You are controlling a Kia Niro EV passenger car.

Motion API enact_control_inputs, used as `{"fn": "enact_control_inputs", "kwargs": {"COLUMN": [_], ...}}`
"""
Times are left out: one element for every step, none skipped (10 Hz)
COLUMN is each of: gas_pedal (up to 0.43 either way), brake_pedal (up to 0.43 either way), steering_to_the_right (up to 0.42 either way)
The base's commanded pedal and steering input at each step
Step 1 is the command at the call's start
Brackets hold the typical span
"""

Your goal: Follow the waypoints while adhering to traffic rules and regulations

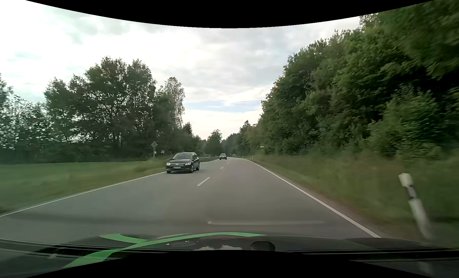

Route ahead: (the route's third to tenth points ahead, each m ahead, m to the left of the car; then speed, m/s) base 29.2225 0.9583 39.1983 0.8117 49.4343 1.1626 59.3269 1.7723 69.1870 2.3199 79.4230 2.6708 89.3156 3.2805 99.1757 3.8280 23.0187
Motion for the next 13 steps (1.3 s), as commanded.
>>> {"fn": "enact_control_inputs", "kwargs": {"gas_pedal": [0.228, 0.240, 0.248, 0.248, 0.260, 0.260, 0.260, 0.260, 0.260, 0.248, 0.248, 0.240, 0.228], "brake_pedal": [0.000, 0.000, 0.000, 0.000, 0.000, 0.000, 0.000, 0.000, 0.000, 0.000, 0.000, 0.000, 0.000], "steering_to_the_right": [-0.004, -0.004, -0.004, -0.004, -0.004, -0.004, -0.004, -0.004, -0.004, -0.004, -0.004, -0.004, -0.004]}}
